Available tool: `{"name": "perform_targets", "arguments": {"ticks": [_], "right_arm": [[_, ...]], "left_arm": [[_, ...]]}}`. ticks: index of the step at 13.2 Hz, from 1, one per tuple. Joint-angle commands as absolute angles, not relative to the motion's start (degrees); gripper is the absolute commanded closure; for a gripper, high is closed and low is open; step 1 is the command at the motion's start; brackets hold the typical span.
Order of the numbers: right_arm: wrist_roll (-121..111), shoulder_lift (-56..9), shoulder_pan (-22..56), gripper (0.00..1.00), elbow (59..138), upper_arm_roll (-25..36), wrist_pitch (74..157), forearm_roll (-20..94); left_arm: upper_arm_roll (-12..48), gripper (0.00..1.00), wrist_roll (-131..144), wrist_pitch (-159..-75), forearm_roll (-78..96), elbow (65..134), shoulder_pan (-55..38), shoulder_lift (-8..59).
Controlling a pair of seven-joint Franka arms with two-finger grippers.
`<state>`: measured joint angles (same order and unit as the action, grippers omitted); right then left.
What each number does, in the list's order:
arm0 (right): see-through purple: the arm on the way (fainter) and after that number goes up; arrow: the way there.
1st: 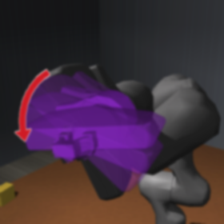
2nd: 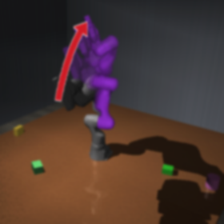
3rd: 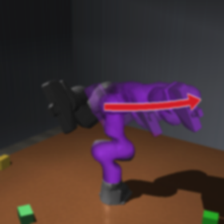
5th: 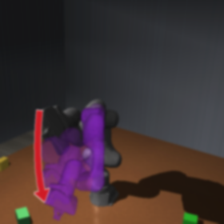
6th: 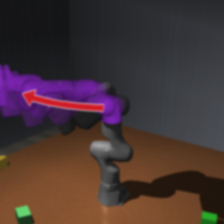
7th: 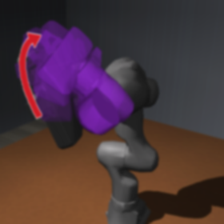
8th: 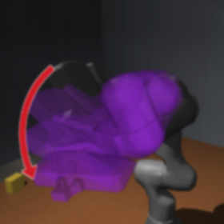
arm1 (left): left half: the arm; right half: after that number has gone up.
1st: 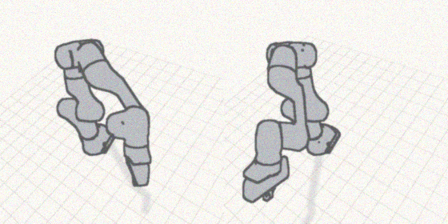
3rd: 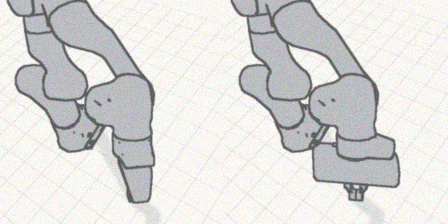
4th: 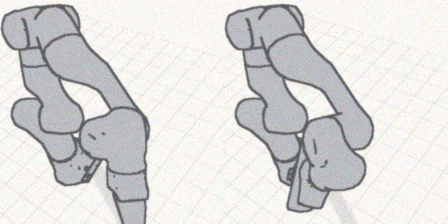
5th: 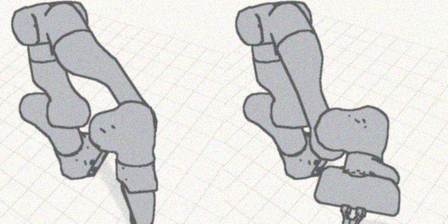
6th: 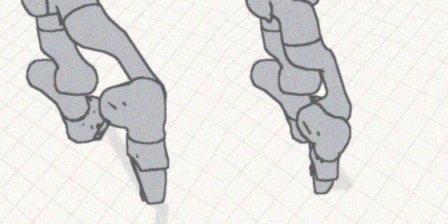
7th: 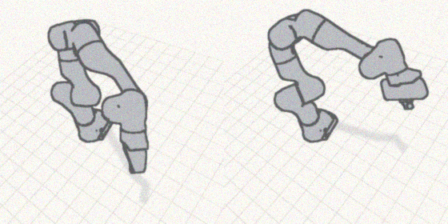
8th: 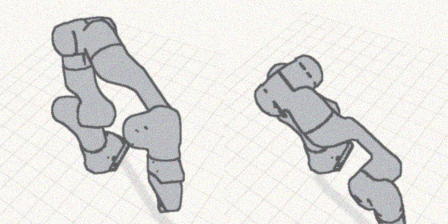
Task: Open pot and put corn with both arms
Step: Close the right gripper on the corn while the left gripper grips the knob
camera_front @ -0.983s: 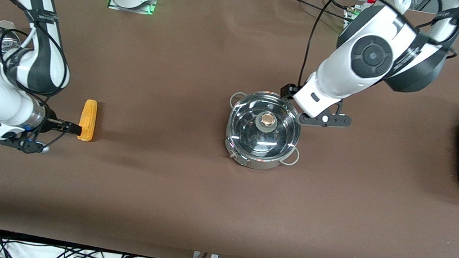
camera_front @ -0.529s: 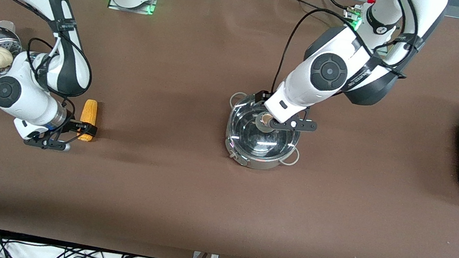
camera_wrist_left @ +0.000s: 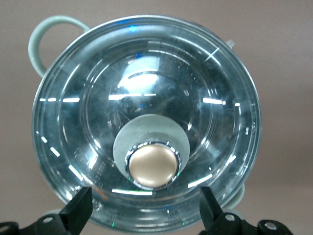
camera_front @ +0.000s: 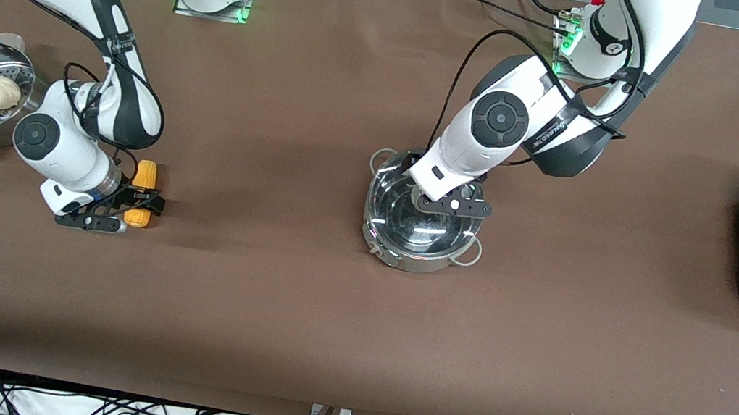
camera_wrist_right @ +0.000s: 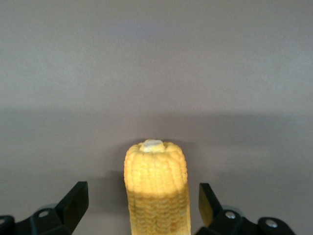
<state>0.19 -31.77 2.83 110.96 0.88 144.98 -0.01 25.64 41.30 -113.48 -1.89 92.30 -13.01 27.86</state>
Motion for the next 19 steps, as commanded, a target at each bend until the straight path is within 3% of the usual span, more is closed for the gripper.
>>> {"name": "perform_targets", "arguments": {"ticks": [1,5,13,19], "right_arm": [[-1.32,-29.00,2.64,0.00,116.10,1.14,148.79,-0.62],[-5.17,-28.74,2.37,0.00,116.28,2.28,148.71,-0.62],[-6.06,-27.16,2.37,0.00,120.23,2.55,150.46,-0.35],[-8.26,-27.16,2.37,0.00,120.94,2.55,151.44,-0.35]], "left_arm": [[25.14,0.06,42.01,-115.92,-3.43,91.49,-14.15,29.18],[24.61,0.05,41.49,-117.51,-4.30,91.32,-14.41,29.71],[24.43,0.15,41.40,-117.60,-6.33,91.23,-14.59,30.41],[24.43,0.34,41.40,-117.60,-6.42,91.23,-14.59,30.41]]}}
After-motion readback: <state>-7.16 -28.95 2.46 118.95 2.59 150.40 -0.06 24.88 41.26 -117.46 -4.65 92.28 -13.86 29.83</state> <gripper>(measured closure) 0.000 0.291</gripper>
